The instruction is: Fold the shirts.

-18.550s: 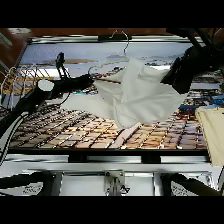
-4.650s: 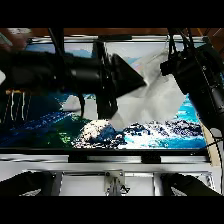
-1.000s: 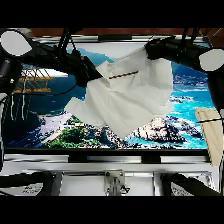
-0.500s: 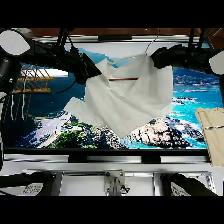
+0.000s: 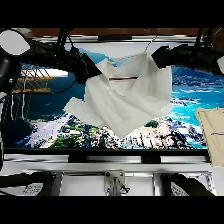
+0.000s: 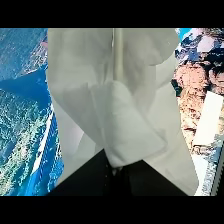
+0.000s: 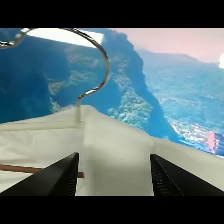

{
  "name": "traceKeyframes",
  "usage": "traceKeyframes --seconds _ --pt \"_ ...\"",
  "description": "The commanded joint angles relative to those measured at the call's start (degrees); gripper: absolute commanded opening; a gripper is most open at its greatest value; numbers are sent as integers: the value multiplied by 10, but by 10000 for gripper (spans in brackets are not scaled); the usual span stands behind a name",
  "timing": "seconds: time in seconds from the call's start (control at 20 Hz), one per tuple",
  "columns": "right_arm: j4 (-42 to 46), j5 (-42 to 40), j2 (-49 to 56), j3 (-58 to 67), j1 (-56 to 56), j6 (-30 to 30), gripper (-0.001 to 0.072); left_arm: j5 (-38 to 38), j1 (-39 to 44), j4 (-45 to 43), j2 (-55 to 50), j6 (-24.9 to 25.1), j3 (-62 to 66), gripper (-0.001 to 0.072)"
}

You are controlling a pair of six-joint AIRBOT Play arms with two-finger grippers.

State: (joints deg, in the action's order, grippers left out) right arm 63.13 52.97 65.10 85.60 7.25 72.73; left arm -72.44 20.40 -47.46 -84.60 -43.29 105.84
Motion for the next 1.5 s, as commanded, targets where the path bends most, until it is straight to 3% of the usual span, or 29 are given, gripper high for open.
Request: traceKeyframes --seconds 0.0,0.25,0.45,0.55,0.6,0.7,0.75,0.8,1.0,1.05,1.15,1.25,1.3,1.35,1.45 --pt "-41 -5 -13 0 3 -9 560 0 0 1 0 0 0 44" --pt "-42 -89 28 0 33 -30 559 0 0 9 0 0 0 44" --pt "-38 -108 49 0 43 -41 535 0 0 9 0 0 0 44" --pt "-34 -137 50 0 43 -45 439 0 0 9 0 0 0 44" --pt "-34 -148 50 0 44 -45 432 0 0 9 0 0 0 44" --pt "-34 -148 50 0 43 -45 266 0 0 11 0 0 1 44" --pt "-35 -147 50 0 44 -48 149 0 0 16 0 3 1 44" --pt "-35 -148 49 0 44 -52 91 0 0 20 0 4 0 44" --pt "-26 -149 40 0 44 -73 88 0 -1 21 0 4 0 51" --pt "-16 -149 34 0 43 -73 88 0 -2 21 0 4 1 87" --pt "11 -148 20 0 44 -72 86 0 -4 21 0 4 2 321" --pt "32 -144 8 0 44 -68 86 3 -8 21 7 -1 3 482" --pt "36 -142 6 0 44 -63 85 5 -10 21 13 -10 5 503" --pt "35 -142 6 0 44 -61 85 5 -12 21 20 -24 11 569" --pt "36 -146 6 0 44 -61 85 5 -15 21 28 -55 23 571"
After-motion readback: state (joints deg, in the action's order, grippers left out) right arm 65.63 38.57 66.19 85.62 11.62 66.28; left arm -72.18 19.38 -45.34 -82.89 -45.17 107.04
